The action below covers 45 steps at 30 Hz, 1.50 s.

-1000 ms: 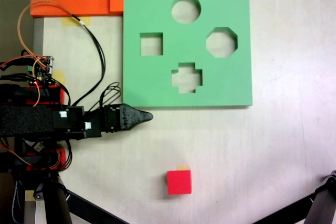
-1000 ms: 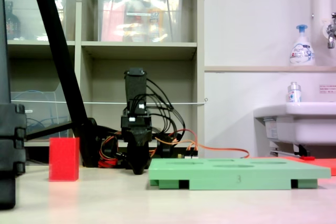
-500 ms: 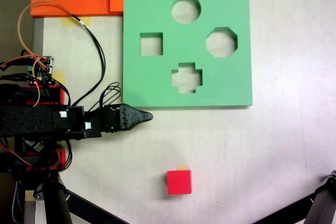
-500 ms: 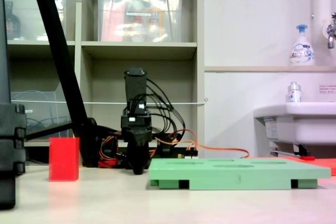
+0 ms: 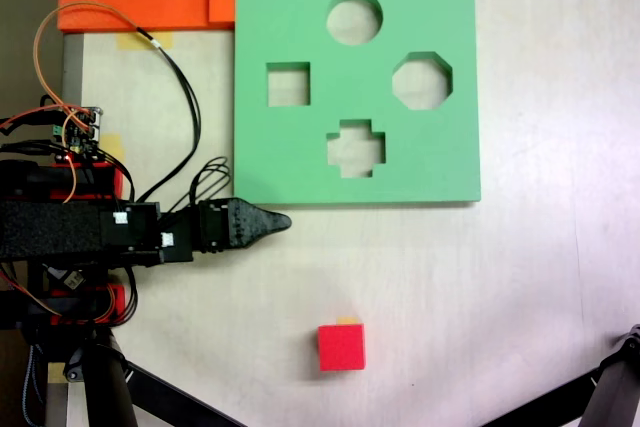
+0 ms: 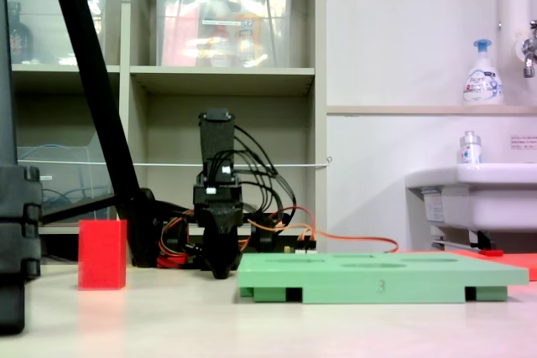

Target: Put the square block into the corresponding hole

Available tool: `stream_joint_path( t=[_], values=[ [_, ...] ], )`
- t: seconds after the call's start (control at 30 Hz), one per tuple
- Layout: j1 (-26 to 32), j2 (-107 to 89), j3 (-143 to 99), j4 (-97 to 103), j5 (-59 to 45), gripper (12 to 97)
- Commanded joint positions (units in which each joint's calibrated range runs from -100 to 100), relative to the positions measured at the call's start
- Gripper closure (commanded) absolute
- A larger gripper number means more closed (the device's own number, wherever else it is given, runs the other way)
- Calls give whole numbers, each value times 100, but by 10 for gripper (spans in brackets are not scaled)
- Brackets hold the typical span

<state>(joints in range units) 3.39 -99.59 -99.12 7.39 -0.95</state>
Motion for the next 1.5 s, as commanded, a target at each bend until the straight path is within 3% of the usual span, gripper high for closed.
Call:
stream_joint_path(
  t=[0.0,0.17,0.37,0.7,0.97,1.2,1.47],
  values=[
    [-24,-41,-88,-580,-29,607],
    [-283,-41,-88,-580,347,597],
    [-1040,-41,-88,-551,2559,589],
    [-2261,-41,-88,-1611,2637,672],
    [-2139,-41,3232,-7446,3272,674],
    [-1949,-41,5226,-8910,3360,755],
    [-1792,741,7639,-10306,3189,735]
  ],
)
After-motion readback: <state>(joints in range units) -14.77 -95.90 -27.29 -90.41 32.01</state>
